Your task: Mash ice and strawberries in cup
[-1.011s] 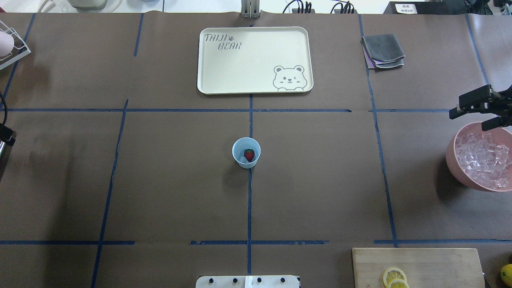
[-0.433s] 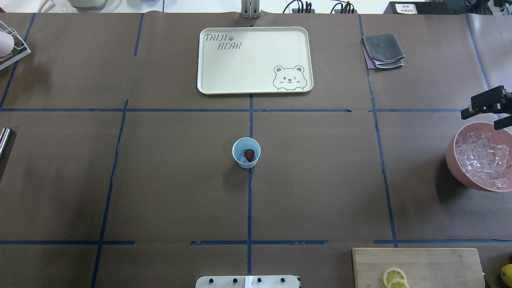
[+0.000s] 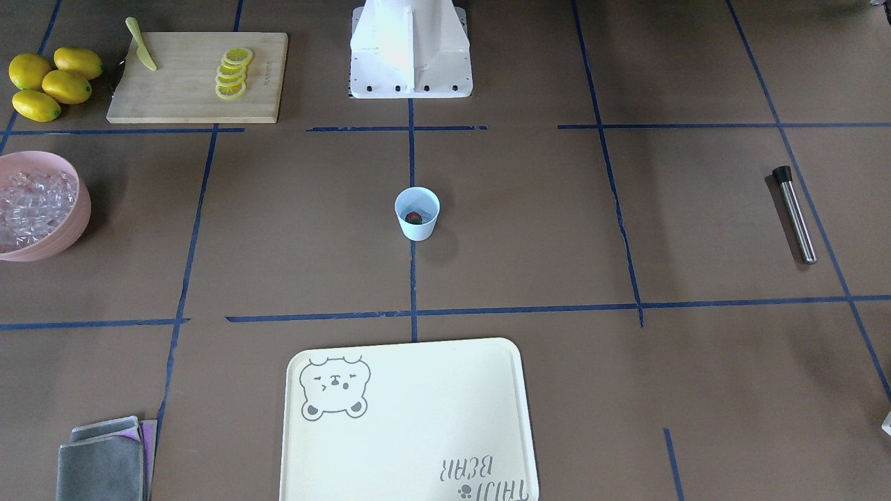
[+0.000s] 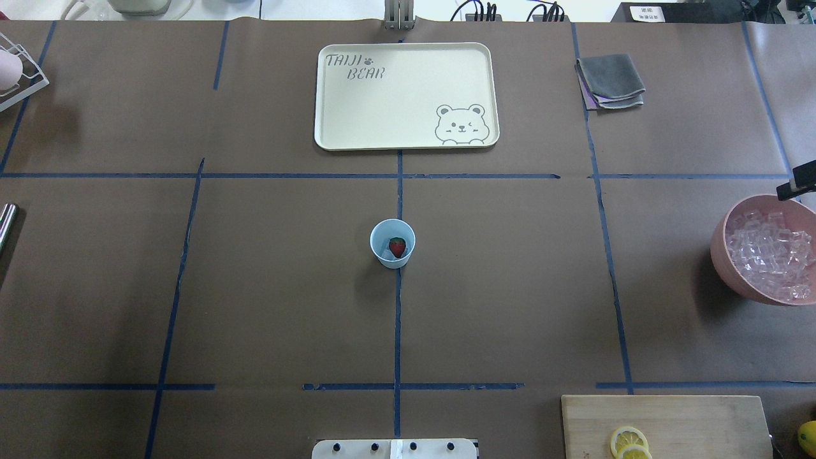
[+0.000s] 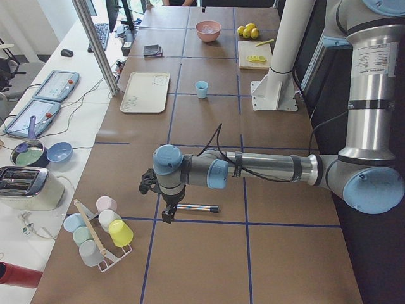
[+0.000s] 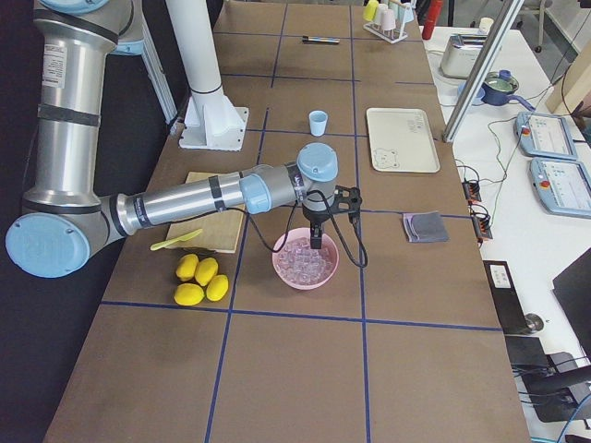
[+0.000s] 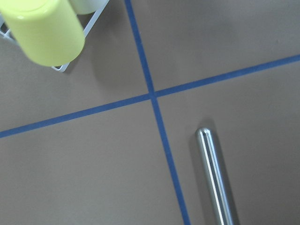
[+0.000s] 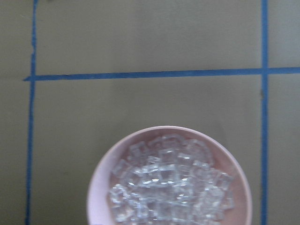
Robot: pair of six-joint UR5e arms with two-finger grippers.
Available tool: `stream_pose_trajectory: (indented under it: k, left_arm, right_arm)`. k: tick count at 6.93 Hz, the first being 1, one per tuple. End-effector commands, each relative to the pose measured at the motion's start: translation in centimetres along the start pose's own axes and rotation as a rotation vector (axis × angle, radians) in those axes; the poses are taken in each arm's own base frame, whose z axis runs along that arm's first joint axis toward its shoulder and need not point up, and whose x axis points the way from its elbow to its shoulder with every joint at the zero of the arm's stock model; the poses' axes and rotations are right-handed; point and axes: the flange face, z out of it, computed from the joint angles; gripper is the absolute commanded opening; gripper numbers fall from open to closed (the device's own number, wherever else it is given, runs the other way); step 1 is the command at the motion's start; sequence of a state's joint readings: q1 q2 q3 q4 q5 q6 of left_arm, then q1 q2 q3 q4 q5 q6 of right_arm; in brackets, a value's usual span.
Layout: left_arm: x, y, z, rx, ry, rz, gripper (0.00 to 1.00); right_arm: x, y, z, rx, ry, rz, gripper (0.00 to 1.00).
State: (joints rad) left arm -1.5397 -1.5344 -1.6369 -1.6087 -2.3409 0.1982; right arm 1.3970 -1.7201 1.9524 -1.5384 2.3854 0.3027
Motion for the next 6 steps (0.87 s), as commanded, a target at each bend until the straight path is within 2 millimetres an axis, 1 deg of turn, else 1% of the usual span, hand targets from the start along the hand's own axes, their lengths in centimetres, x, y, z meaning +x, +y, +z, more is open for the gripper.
stream_pose_trajectory:
  k: [1,2,3,4,5,6]
  left_arm:
    - [-0.3,0.9,0.3,-0.027,0.083,-0.04,1.0]
    - [0.0,0.5,-0.1,-0.023,0.086,-0.049,1.0]
    - [0.4,0.2,-0.3,-0.045,0.089,-0.118,1.0]
    - [0.9,-0.3,-1.1,-0.044,0.087,-0.126,1.0]
    - [1.8,-0.3,-2.1,-0.037,0.086,-0.121,1.0]
    - [3.8,0.0,-4.1,-0.054,0.087,-0.135,1.0]
  right_arm:
    - [7.4,0.7,-1.4,-0.066,0.134,-0.145,0.99]
    - [9.5,1.4,-1.8,-0.069,0.137,-0.143,0.99]
    - [10.3,1.7,-1.8,-0.073,0.138,-0.156,0.99]
    - [10.3,1.6,-1.8,-0.072,0.136,-0.157,0.99]
    - [10.5,1.6,-1.6,-0.075,0.136,-0.142,1.0]
    - [10.8,1.7,-1.3,-0.08,0.127,-0.132,0.99]
